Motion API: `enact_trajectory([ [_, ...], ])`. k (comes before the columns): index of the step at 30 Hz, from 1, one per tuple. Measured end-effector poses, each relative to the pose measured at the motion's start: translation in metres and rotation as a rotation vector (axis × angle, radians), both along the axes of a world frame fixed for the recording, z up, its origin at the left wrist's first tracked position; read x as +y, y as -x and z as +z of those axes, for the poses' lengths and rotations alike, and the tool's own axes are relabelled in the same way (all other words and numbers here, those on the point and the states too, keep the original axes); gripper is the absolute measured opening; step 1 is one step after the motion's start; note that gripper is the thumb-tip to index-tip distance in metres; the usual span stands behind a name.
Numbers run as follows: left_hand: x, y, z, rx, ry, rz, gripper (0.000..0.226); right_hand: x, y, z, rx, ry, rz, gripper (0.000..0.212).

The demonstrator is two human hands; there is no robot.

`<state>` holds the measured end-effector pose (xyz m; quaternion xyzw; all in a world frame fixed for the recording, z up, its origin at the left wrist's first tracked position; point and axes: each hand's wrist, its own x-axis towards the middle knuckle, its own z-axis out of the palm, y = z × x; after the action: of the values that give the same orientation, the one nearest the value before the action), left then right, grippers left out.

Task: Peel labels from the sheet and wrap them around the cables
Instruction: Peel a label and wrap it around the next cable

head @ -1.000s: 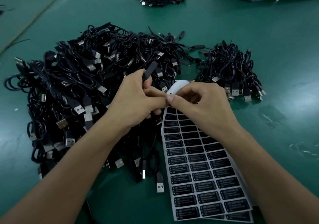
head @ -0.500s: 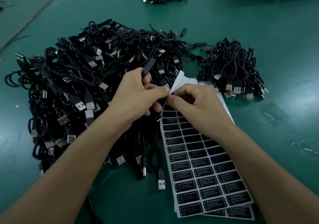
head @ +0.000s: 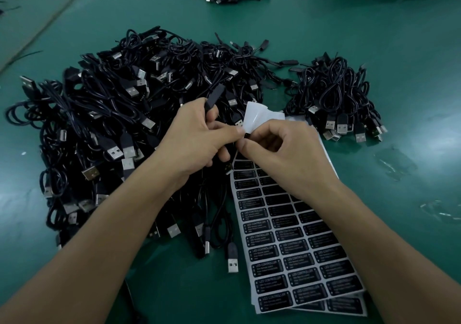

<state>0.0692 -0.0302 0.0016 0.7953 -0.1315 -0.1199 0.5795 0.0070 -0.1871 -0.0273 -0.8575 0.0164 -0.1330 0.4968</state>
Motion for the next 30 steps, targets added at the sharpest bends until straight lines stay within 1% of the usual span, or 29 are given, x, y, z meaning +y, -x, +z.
enact_trajectory([
  [6,0.003,-0.002,0.002,0.036,0.035,-0.025,0.046,0.002,0.001,0.001,0.004,-0.009,0.0,0.025],
  [11,0.002,0.0,0.002,0.018,0.025,-0.042,0.049,0.0,-0.001,0.001,0.029,-0.089,0.013,0.034],
  [15,0.002,0.002,0.002,0.036,0.038,-0.035,0.049,0.0,-0.002,0.0,0.033,-0.063,-0.008,0.031],
  [19,0.002,-0.001,-0.001,0.024,0.04,0.038,0.047,-0.003,-0.004,0.002,0.064,-0.083,-0.01,0.025],
  [22,0.002,-0.004,-0.005,-0.038,-0.011,0.123,0.045,-0.01,-0.004,0.005,0.085,-0.145,-0.025,0.025],
  [24,0.003,-0.004,-0.007,-0.089,-0.069,0.142,0.041,-0.015,-0.004,0.006,0.043,-0.194,-0.089,0.027],
  [27,0.004,-0.003,-0.009,-0.135,-0.106,0.162,0.038,-0.022,-0.005,0.008,-0.077,-0.334,-0.194,0.028],
  [28,0.004,-0.002,-0.009,-0.152,-0.102,0.171,0.039,-0.022,-0.005,0.009,-0.103,-0.339,-0.211,0.027],
  [30,0.004,0.0,-0.007,-0.182,-0.092,0.187,0.044,-0.019,-0.004,0.009,-0.136,-0.238,-0.217,0.025],
])
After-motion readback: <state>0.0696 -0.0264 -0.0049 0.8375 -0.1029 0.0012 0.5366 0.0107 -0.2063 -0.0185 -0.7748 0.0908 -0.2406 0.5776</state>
